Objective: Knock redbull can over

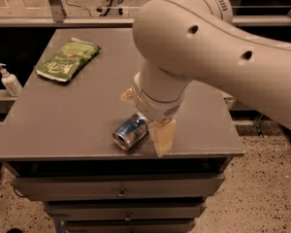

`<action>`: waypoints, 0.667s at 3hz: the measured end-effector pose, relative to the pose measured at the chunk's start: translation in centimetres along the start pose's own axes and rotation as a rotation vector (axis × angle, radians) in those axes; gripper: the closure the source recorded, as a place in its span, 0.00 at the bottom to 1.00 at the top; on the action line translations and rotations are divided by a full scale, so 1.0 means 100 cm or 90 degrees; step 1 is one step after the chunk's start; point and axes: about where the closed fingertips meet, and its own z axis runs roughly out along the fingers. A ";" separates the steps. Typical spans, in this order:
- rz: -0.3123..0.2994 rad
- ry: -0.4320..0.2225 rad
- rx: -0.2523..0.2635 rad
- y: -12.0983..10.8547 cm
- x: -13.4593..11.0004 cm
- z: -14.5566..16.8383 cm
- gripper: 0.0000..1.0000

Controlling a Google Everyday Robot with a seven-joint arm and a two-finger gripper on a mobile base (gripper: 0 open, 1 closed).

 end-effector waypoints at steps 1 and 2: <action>0.013 -0.011 0.000 0.000 -0.002 -0.001 0.00; 0.081 -0.058 0.003 0.001 0.011 -0.007 0.00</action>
Offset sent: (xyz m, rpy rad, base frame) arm 0.0128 -0.0257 0.0141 0.2307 0.1593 -0.2118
